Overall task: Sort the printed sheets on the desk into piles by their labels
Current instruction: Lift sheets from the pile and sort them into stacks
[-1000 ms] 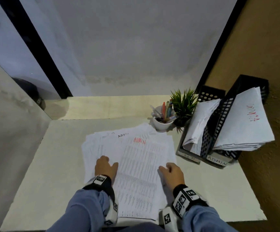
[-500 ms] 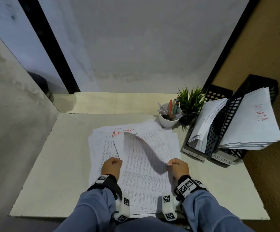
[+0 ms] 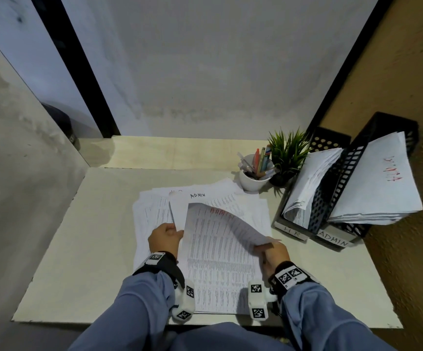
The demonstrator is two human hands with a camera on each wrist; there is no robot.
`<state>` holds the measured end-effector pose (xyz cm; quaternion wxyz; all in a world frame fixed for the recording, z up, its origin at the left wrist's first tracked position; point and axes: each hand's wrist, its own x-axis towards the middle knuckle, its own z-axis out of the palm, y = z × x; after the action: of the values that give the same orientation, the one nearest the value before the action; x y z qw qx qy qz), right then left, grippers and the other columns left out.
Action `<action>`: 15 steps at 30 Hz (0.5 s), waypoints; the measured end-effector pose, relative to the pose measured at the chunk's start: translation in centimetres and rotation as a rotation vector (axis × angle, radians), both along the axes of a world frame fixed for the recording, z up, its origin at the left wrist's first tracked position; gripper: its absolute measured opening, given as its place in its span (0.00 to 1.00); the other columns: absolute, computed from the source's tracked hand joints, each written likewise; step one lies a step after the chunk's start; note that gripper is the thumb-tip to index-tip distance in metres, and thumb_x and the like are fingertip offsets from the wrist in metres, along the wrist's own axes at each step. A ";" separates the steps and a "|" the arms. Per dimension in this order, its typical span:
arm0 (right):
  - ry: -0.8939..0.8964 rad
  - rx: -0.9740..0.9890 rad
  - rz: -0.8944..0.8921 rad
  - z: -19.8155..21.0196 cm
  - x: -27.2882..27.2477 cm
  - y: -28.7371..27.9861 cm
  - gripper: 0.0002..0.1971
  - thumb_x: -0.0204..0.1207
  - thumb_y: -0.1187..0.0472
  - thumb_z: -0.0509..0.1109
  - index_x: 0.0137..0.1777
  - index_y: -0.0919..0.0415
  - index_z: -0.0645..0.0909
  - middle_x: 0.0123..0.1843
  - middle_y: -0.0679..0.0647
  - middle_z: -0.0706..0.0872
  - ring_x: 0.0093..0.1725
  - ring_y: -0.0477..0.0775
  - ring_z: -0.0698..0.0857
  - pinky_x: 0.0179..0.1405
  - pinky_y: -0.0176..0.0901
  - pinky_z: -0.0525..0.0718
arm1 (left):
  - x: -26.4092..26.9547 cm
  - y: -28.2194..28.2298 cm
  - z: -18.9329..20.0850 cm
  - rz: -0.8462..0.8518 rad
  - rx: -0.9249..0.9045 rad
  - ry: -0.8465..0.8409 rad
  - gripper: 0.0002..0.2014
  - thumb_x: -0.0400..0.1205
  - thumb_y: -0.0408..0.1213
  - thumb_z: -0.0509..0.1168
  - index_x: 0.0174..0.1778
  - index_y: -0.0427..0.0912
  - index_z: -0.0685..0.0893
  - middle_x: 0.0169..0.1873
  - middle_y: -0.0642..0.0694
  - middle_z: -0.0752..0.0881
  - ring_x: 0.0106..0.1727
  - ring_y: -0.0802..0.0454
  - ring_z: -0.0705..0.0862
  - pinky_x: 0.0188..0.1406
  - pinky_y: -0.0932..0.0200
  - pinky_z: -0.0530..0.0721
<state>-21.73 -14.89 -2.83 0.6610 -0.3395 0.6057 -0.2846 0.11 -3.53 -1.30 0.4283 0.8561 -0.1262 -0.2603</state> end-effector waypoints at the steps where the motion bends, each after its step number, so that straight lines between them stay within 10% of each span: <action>1: 0.000 0.037 -0.014 0.3 0.0 -0.1 0.17 0.38 0.72 0.80 0.28 0.66 0.77 0.25 0.55 0.80 0.18 0.40 0.77 0.17 0.28 0.74 | 0.4 0.1 -0.2 -0.017 0.003 -0.017 0.13 0.74 0.30 0.71 0.54 0.33 0.85 0.46 0.38 0.88 0.50 0.40 0.85 0.53 0.56 0.81; 7: 0.118 0.053 0.036 0.6 0.0 -1.2 0.17 0.70 0.83 0.61 0.30 0.62 0.77 0.35 0.56 0.79 0.33 0.54 0.77 0.28 0.37 0.79 | 1.5 1.3 -0.4 0.019 -0.095 -0.071 0.12 0.80 0.31 0.62 0.54 0.41 0.89 0.42 0.41 0.89 0.41 0.42 0.86 0.45 0.56 0.84; 15: 0.093 -0.058 0.082 1.1 0.1 -1.3 0.20 0.67 0.82 0.63 0.25 0.60 0.86 0.27 0.54 0.85 0.38 0.58 0.82 0.38 0.44 0.80 | 1.5 0.9 0.0 0.176 -0.267 0.219 0.14 0.71 0.23 0.59 0.24 0.44 0.78 0.25 0.46 0.77 0.34 0.46 0.72 0.37 0.57 0.71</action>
<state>-21.62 -16.15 -1.77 0.6332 -0.3956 0.6129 -0.2587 1.65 -2.62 -1.30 0.5705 0.7659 -0.0369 -0.2941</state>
